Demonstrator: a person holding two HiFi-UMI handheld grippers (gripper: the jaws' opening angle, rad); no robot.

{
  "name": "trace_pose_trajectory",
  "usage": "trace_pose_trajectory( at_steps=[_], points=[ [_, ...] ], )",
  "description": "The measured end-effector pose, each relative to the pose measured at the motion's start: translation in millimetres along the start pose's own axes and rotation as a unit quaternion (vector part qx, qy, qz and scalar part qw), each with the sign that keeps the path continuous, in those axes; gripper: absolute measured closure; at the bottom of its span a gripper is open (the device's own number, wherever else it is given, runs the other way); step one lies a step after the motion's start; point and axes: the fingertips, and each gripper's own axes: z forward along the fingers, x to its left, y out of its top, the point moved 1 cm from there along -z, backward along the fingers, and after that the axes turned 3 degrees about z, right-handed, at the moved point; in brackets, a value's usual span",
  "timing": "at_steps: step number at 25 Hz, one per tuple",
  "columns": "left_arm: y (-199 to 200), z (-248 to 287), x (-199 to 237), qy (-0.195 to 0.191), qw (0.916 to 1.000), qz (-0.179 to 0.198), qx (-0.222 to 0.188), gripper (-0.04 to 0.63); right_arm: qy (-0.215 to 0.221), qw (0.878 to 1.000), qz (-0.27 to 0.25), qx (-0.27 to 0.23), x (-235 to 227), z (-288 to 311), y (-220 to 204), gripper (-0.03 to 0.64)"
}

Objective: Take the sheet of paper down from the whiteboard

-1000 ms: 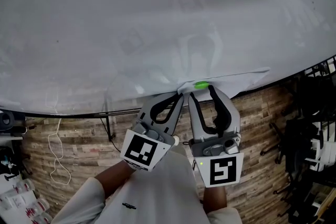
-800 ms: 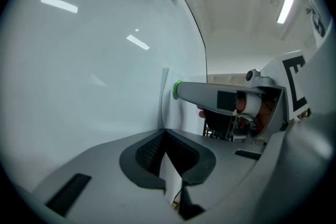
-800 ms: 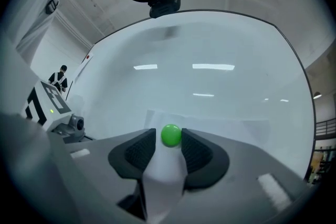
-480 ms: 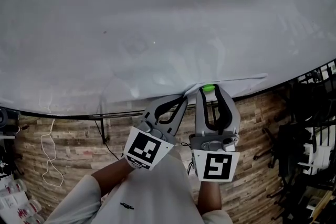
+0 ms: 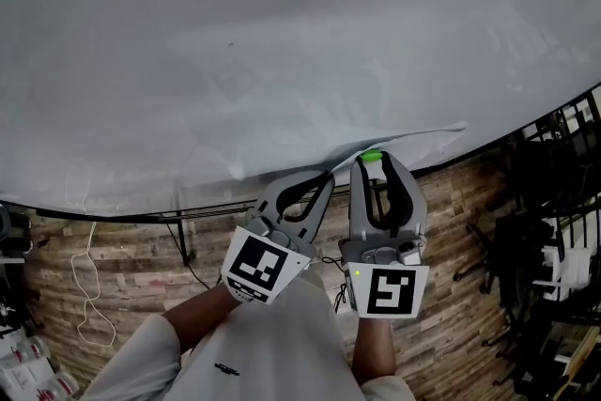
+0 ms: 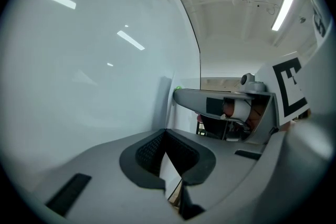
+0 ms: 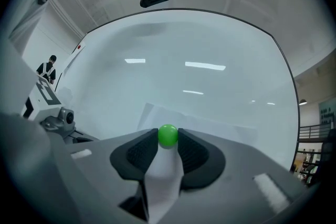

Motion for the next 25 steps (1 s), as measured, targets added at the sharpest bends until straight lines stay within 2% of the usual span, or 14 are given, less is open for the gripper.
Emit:
trace_pose_trajectory(
  at_steps=[20,25],
  points=[
    [0,-56,3,-0.012,0.9999,0.003,-0.009,0.589,-0.083,0.996,0.019,0.024,-7,-73,-8,0.488],
    [-6,-66,5,-0.016,0.9999,0.002,-0.001,0.589,-0.118,0.993,0.016,0.024,-13,-102,-8,0.487]
  ],
)
